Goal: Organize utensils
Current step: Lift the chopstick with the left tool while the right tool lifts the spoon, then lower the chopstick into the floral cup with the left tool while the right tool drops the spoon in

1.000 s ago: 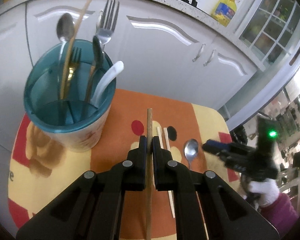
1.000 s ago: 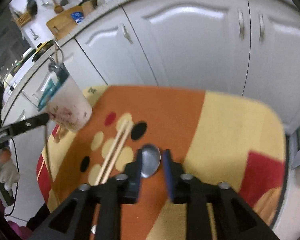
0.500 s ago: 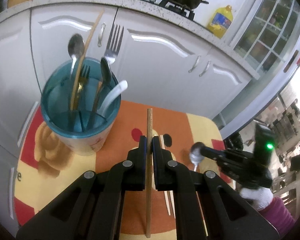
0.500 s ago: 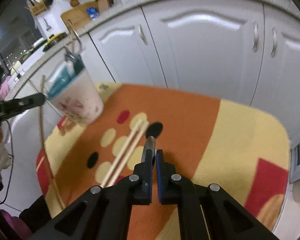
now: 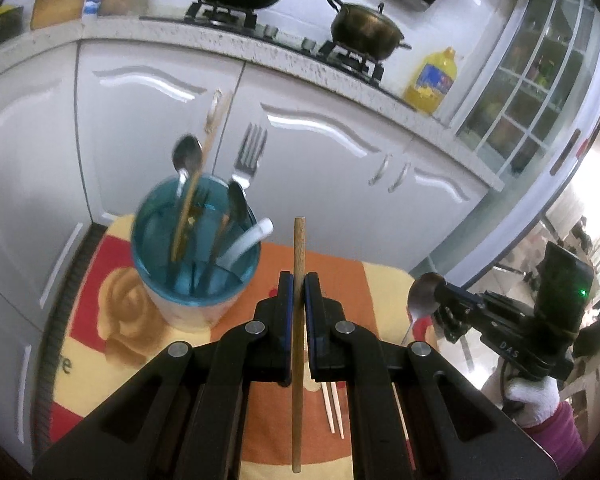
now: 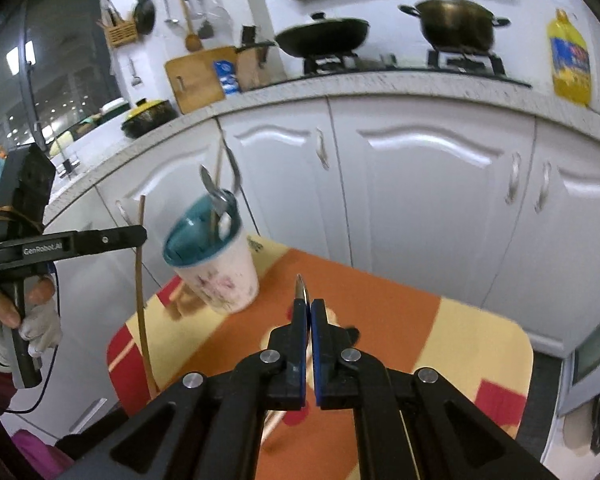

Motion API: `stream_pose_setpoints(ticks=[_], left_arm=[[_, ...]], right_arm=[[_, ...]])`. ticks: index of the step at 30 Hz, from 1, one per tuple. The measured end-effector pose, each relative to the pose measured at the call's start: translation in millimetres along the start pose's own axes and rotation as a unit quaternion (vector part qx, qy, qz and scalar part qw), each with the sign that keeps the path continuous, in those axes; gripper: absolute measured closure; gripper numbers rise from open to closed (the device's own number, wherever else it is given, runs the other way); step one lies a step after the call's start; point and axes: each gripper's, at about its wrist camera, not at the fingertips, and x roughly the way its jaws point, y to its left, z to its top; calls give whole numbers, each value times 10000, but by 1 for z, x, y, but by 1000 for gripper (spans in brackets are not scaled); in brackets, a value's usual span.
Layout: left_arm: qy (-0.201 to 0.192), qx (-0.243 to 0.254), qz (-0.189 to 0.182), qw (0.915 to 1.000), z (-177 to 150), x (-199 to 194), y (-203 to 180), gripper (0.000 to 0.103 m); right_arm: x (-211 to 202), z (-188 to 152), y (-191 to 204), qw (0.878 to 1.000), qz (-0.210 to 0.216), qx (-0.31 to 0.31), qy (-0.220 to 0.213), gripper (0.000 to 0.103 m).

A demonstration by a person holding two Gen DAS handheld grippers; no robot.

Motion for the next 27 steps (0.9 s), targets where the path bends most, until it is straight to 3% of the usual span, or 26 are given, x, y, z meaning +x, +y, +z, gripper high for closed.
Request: stream_pose_setpoints(ticks=[6,13,21,27], left_arm=[[-458,-69,152,9988,33,-29,16,99],[-1133,-186,594,9916,80,-50,41,99],[-1559,-270,985,9825,119,-46,60,99],[-1737,-217,1265,9764,131,-25,67,99]], right_arm=[[-5,36,22,9992,197,-92,-328,101],[3,87,53,9966,150,-246,-772,101],[38,126,87,9944,82,-322,-1004,101],[71,141,109,9910,-259,-760,-1067,101]])
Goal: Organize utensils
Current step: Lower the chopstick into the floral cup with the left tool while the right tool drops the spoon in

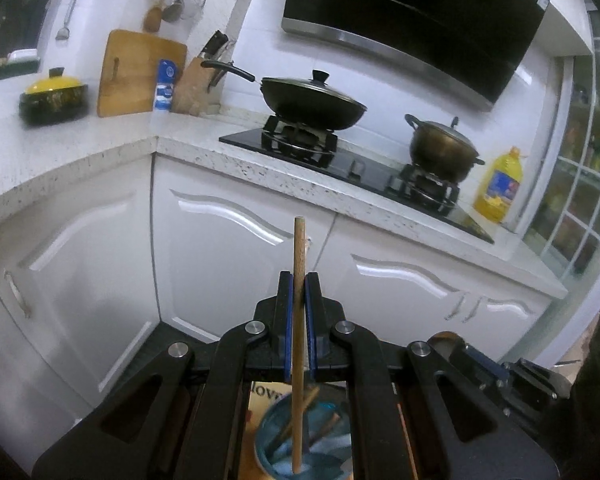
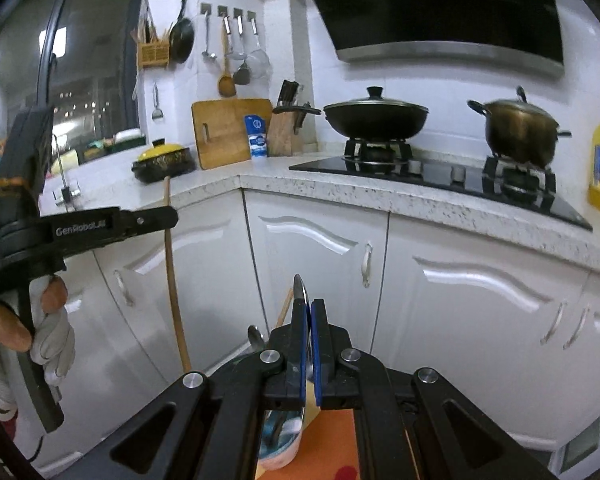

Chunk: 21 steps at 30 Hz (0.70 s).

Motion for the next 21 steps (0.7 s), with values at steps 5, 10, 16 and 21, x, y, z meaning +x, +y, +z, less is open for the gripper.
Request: stream_pose_setpoints(ticks=[5,10,16,21], left_arm=[[-82,84,218,9997,-6,19,2,99],[-27,71,304,9995,-13,37,8,99],[234,100,247,9994,-34,51,10,99],[433,129,232,9987,-50,56,11,99]], right_arm=[[31,-1,14,9992,-117,-380,58,101],[51,-5,20,9978,-215,-617,95,101],[69,-22,24,9964,-146,-747,372,101],[75,-36,25,9954,-37,-743,606,101]])
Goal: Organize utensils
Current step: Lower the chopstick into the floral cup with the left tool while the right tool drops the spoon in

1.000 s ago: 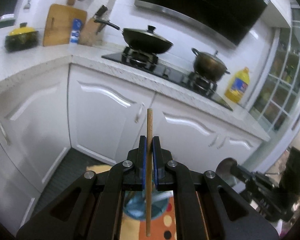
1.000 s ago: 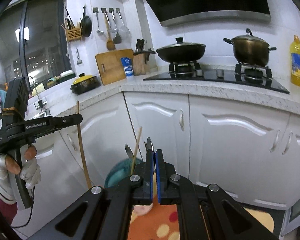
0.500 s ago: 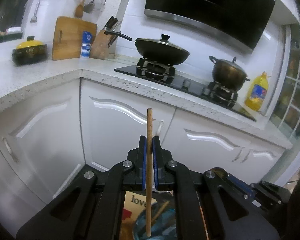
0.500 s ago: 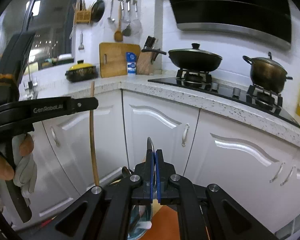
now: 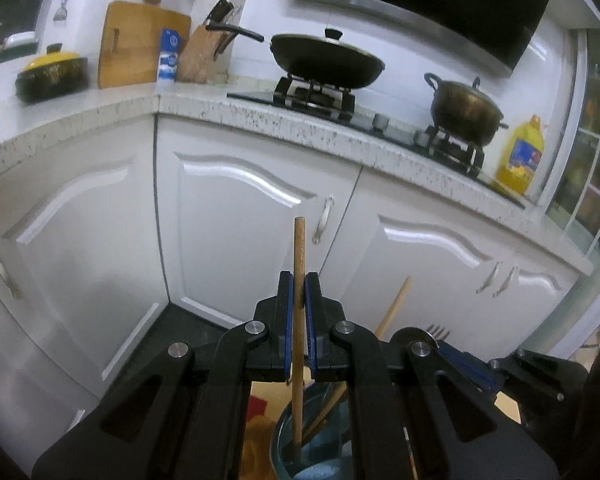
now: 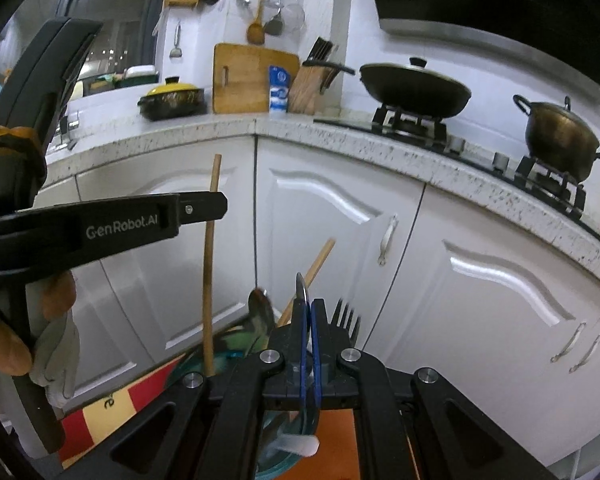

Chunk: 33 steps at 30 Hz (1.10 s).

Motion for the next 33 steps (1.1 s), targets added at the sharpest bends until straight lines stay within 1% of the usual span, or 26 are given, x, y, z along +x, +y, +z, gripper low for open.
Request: stream_pose_setpoints(ticks=[8,14,16,17,18,19,21,23,25,28,31,33], left_arm=[[218,14,12,9998,-19,0,-1,99],[343,-10,31,9994,-22,-2,-3,99],[402,-54,11,9992,-24,-2,-4,99],[429,-77,9,9990,-25,-3,-3,98],[461,-103,0,9989,-26,-3,-2,95],[495,-133,-8,9987,-27,-3,-2,92],[522,-173,-12,9985,-28,-4,-1,76],[520,-258,-53,9983,-29,-7,2,68],[515,-281,-43,9983,-30,-10,2,67],[508,-204,7,9985,-32,-16,-1,62],[467,-144,67,9988,-34,-23,-3,61],[434,-102,114,9989,-36,-28,-4,61]], right_arm=[[10,-20,0,9991,180,73,375,100],[7,-25,-12,9971,400,470,447,100],[5,-25,-13,9968,404,507,461,95],[2,-26,-13,9970,380,516,437,90],[0,-26,-13,9970,375,526,428,84],[-2,-27,-13,9969,380,551,412,82],[-6,-29,-13,9969,373,564,409,81],[-7,-31,-13,9968,349,563,451,81],[-9,-33,-15,9966,345,589,471,81],[-14,-36,-17,9962,342,660,457,81],[-20,-38,-18,9958,357,724,427,80],[-23,-38,-16,9958,343,726,443,76]])
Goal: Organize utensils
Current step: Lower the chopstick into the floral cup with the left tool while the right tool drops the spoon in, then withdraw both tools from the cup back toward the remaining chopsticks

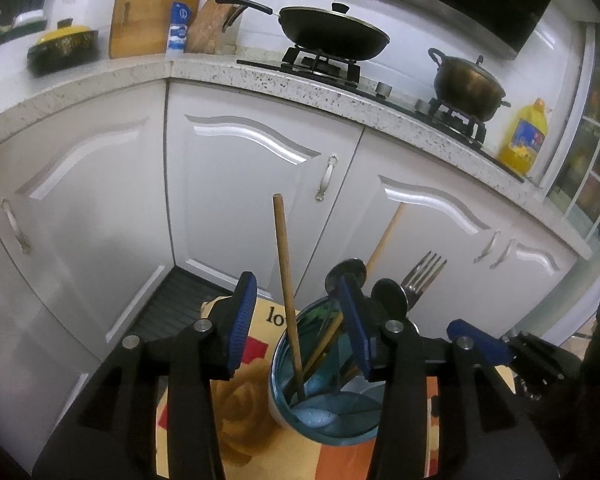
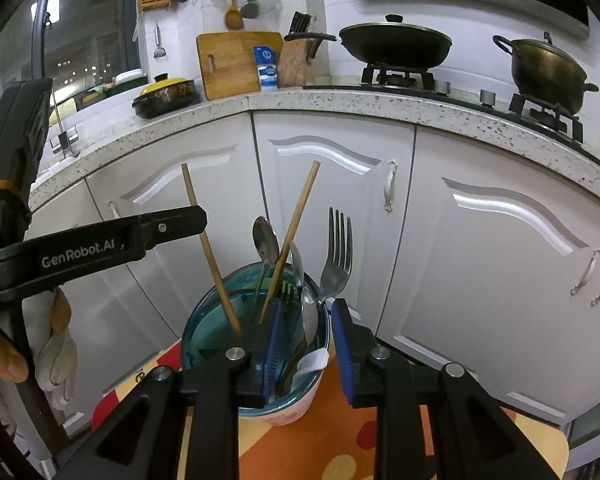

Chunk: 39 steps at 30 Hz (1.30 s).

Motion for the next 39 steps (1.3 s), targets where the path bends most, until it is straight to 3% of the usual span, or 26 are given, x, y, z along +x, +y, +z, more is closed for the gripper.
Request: stream_pose_setpoints(ticks=[19,28,39], left_arm=[[-136,247,150,9995,-25,-36,-14,60],[-128,412,26,9991,-42,-53,-30,60],[110,576,-235,9980,-68,-60,-53,60]], right_arm=[[-33,-20,8,9999,-56,147,-11,73],[-49,-33,0,9996,-135,263,21,70],[-64,-75,-35,9969,-374,595,343,69]])
